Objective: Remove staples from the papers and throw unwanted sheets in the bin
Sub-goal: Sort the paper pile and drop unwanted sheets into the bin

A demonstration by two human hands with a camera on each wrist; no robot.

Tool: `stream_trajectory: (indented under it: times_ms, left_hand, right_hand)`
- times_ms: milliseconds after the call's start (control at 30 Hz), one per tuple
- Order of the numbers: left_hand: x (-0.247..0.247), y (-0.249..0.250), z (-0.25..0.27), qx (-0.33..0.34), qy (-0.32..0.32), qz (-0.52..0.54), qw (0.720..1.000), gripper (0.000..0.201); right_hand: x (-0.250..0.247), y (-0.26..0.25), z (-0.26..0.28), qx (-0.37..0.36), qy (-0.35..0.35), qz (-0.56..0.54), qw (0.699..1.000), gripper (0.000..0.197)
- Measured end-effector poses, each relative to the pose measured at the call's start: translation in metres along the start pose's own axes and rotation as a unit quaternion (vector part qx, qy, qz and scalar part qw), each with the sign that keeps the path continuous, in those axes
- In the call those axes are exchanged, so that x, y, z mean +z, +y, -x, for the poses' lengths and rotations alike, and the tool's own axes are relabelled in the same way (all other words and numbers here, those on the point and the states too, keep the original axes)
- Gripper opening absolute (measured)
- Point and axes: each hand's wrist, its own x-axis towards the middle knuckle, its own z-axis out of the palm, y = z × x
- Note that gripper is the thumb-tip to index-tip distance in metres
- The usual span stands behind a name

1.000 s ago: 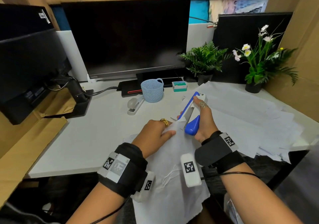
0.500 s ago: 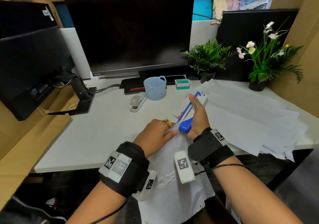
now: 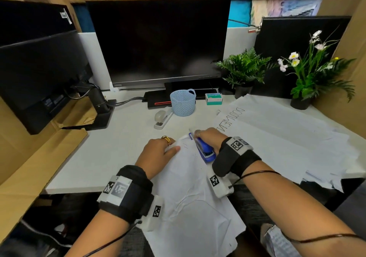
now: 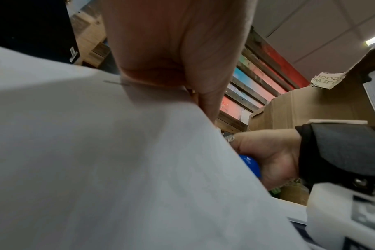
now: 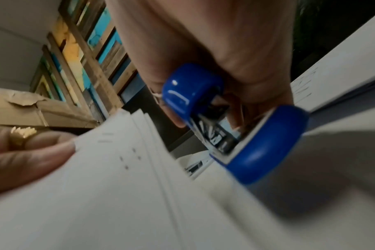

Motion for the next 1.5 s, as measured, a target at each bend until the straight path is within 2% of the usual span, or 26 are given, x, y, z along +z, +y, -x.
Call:
stream_trajectory:
  times_ms: [67, 133, 267, 400, 533, 567, 633, 700, 767, 800, 900, 1000, 1067, 1133, 1200, 1300, 1367, 1500]
  left_hand:
    - [-0.001, -0.002, 0.001, -0.004, -0.001, -0.001, 1.0, 0.035]
    - [-0.002, -0.004, 0.002, -0.005, 0.0, -0.002, 1.0, 0.035]
    - [-0.003, -0.007, 0.004, -0.005, -0.001, -0.003, 1.0, 0.031]
    - [-0.002, -0.007, 0.002, -0.013, -0.008, -0.013, 1.0, 0.032]
    - [-0.001, -0.008, 0.002, -0.022, -0.01, -0.021, 1.0, 0.025]
    - [-0.001, -0.009, 0.003, -0.022, -0.008, -0.02, 1.0, 0.026]
    - [0.0, -0.011, 0.004, -0.017, 0.004, -0.016, 1.0, 0.03]
    - [0.001, -0.011, 0.005, 0.004, 0.034, -0.003, 0.999, 0.03]
    - [0.002, -0.006, 0.005, 0.035, 0.065, 0.038, 0.997, 0.026]
    - [0.003, -0.003, 0.005, 0.052, 0.073, 0.063, 0.994, 0.023]
    - [0.007, 0.009, 0.006, 0.09, 0.073, 0.129, 0.985, 0.015]
    - [0.009, 0.021, 0.007, 0.135, 0.068, 0.18, 0.972, 0.013]
    - [0.011, 0.027, 0.007, 0.195, 0.084, 0.181, 0.96, 0.01]
    - [0.014, 0.03, 0.007, 0.243, 0.109, 0.183, 0.946, 0.011]
    - [0.019, 0.032, 0.008, 0.27, 0.13, 0.195, 0.934, 0.011]
    - [0.028, 0.034, 0.01, 0.283, 0.143, 0.205, 0.926, 0.009]
    - [0.032, 0.034, 0.012, 0.276, 0.141, 0.208, 0.928, 0.007]
    - [0.037, 0.038, 0.011, 0.294, 0.163, 0.18, 0.924, 0.019]
  right_hand:
    - [0.004, 0.0, -0.001, -0.03, 0.002, 0.117, 0.993, 0.033]
    - [0.008, 0.001, -0.004, -0.046, -0.003, 0.188, 0.981, 0.036]
    - [0.013, -0.007, -0.002, -0.053, -0.003, 0.259, 0.964, 0.045]
    - [0.015, -0.013, -0.005, -0.063, -0.011, 0.316, 0.947, 0.043]
    - [0.015, -0.016, -0.006, -0.072, 0.002, 0.346, 0.936, 0.042]
    - [0.012, -0.017, -0.002, -0.105, 0.019, 0.343, 0.933, 0.045]
    - [0.002, -0.013, 0.018, -0.195, 0.045, 0.267, 0.943, 0.046]
    - [-0.007, -0.002, 0.043, -0.264, -0.012, 0.152, 0.952, 0.04]
    - [-0.014, 0.016, 0.057, -0.286, -0.08, 0.067, 0.952, 0.036]
    - [-0.017, 0.024, 0.061, -0.297, -0.081, 0.027, 0.951, 0.037]
    - [-0.023, 0.043, 0.069, -0.336, 0.001, -0.063, 0.94, 0.042]
    - [-0.027, 0.059, 0.078, -0.356, 0.029, -0.13, 0.925, 0.044]
    - [-0.03, 0.067, 0.081, -0.407, 0.053, -0.123, 0.904, 0.042]
    - [-0.034, 0.074, 0.084, -0.48, 0.079, -0.099, 0.868, 0.031]
    - [-0.038, 0.083, 0.09, -0.53, 0.11, -0.067, 0.838, 0.021]
    - [-0.044, 0.094, 0.096, -0.569, 0.163, -0.013, 0.806, 0.017]
    - [-0.045, 0.095, 0.099, -0.579, 0.168, -0.009, 0.798, 0.006]
    - [-0.05, 0.098, 0.102, -0.58, 0.179, -0.003, 0.795, 0.007]
